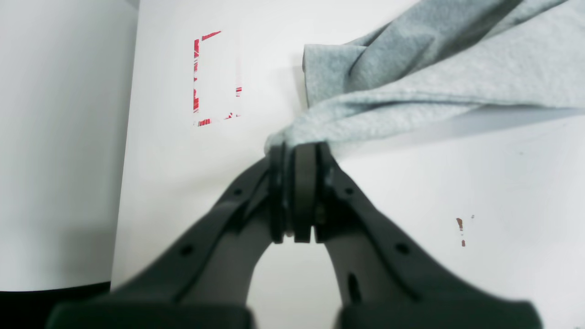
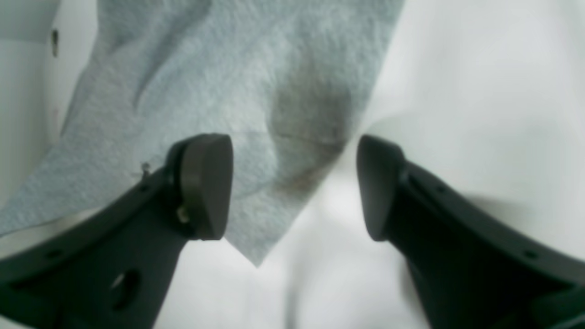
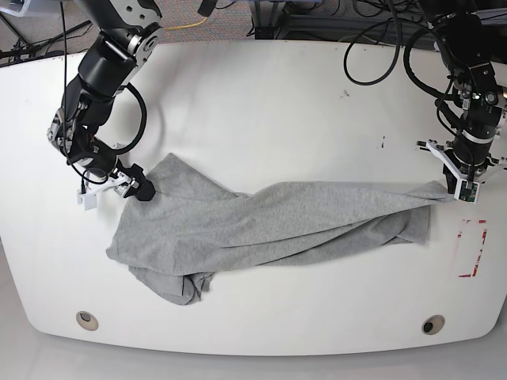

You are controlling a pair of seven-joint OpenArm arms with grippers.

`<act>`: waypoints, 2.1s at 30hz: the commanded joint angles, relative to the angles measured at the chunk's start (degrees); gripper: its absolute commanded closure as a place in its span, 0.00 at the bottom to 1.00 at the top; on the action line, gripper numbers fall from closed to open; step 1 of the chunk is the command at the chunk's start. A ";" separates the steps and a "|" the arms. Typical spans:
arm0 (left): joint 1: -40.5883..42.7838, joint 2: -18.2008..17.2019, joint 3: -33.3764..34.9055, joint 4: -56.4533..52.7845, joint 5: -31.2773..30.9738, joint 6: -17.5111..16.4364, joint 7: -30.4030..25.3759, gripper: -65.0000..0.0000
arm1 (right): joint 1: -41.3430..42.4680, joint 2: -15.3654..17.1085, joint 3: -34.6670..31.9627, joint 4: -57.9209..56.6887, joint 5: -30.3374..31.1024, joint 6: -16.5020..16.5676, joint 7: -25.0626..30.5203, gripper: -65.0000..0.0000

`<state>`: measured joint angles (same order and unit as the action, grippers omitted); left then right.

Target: Fold the T-shirt properly

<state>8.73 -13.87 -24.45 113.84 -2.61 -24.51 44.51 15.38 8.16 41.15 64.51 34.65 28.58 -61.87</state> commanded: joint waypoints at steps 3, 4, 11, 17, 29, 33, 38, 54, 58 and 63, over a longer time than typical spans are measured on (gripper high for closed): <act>-0.51 -0.77 -0.30 1.02 -0.25 0.47 -1.04 1.00 | 1.37 1.20 -0.31 -2.84 1.35 0.65 1.51 0.39; -0.51 -0.77 -0.30 1.02 -0.25 0.47 -1.04 1.00 | 1.37 1.02 -0.31 -2.84 1.35 0.65 1.51 0.39; -0.60 -0.77 -0.30 1.02 -0.25 0.47 -1.04 1.00 | 1.46 -0.91 -0.49 -2.93 1.26 0.56 3.01 0.39; -0.60 -0.77 -0.12 1.02 -0.25 0.47 -1.04 1.00 | 2.95 -1.79 -3.56 -3.10 1.52 -3.92 6.61 0.39; -0.78 -0.77 -0.04 1.02 -0.25 0.47 -1.04 1.00 | 4.54 -1.88 -4.97 -3.10 1.35 -9.46 9.95 0.76; -0.78 -0.77 -0.04 1.02 -0.25 0.47 -1.04 1.00 | 4.54 -1.88 -5.06 -3.10 1.26 -9.46 9.95 1.00; -0.86 -0.77 0.23 0.93 -0.33 0.47 -1.04 1.00 | 4.18 -1.70 -5.06 -2.84 1.26 -9.46 9.95 1.00; -12.38 3.45 6.47 0.84 0.11 0.64 -1.04 1.00 | 2.78 5.95 -11.48 13.69 1.35 -9.11 10.75 1.00; -15.72 3.63 8.75 0.84 0.11 0.73 -0.86 1.00 | 3.48 9.99 -16.66 17.56 1.35 -9.11 12.33 1.00; -18.71 3.71 11.13 -0.39 0.11 2.05 -0.86 1.00 | 6.91 15.35 -25.72 20.54 1.26 -9.37 13.47 1.00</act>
<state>-7.86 -9.54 -13.30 113.34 -3.01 -24.12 44.91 19.66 21.21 16.56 83.53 35.18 18.96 -49.63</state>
